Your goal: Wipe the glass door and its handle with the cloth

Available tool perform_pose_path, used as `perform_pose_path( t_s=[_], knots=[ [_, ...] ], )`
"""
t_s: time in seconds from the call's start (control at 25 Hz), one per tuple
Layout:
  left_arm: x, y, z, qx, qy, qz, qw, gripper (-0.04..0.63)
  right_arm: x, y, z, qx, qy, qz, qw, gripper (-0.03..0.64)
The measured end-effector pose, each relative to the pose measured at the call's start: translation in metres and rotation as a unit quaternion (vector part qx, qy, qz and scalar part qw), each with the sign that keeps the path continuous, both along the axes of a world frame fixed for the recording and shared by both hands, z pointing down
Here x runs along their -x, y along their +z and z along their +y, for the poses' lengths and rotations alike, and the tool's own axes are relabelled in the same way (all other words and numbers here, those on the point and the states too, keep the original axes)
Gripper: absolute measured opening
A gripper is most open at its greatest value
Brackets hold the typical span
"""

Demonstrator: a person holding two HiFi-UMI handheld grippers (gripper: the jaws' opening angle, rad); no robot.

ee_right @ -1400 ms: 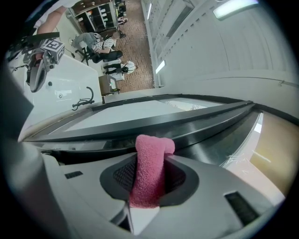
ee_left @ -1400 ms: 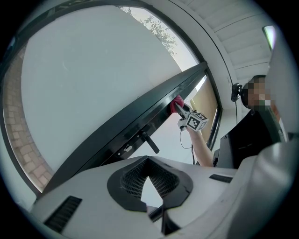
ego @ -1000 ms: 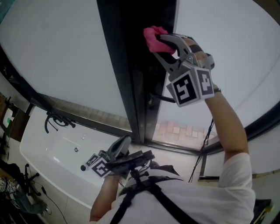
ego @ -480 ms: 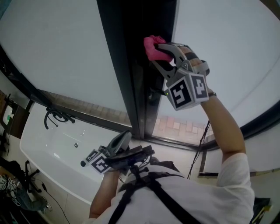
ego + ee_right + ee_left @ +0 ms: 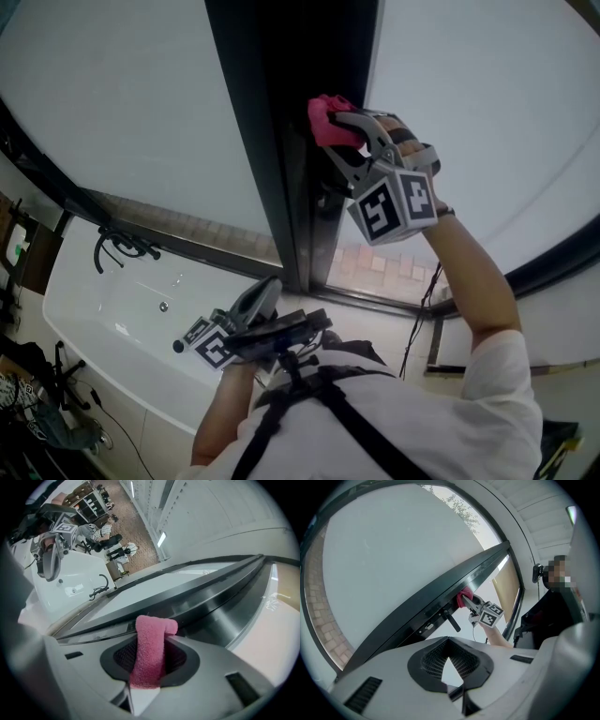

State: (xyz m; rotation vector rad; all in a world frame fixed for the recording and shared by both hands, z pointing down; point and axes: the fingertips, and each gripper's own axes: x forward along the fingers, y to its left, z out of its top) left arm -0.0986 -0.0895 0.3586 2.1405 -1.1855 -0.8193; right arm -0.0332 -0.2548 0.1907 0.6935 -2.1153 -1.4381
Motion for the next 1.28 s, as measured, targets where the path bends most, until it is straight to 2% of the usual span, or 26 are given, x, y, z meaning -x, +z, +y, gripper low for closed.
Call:
perform_pose_path(
  t_s=[0.52, 0.96, 1.12, 1.28],
  knots=[
    [-0.001, 0.005, 0.001, 0.005, 0.001, 0.002, 1.0000, -0.008, 0.001, 0.055, 0.000, 0.065, 0.005, 0.023, 0.998, 0.110],
    [-0.002, 0.006, 0.002, 0.007, 0.002, 0.004, 1.0000, -0.009, -0.003, 0.074, 0.008, 0.092, 0.004, 0.032, 0.995, 0.110],
    [-0.001, 0.007, 0.002, 0.009, 0.001, 0.006, 0.9999, -0.008, 0.000, 0.089, 0.015, 0.127, 0.000, 0.056, 0.990, 0.110],
    [-0.004, 0.006, 0.001, 0.008, 0.007, 0.007, 0.9999, -0.008, 0.007, 0.094, 0.013, 0.164, 0.003, 0.046, 0.985, 0.110]
  ],
)
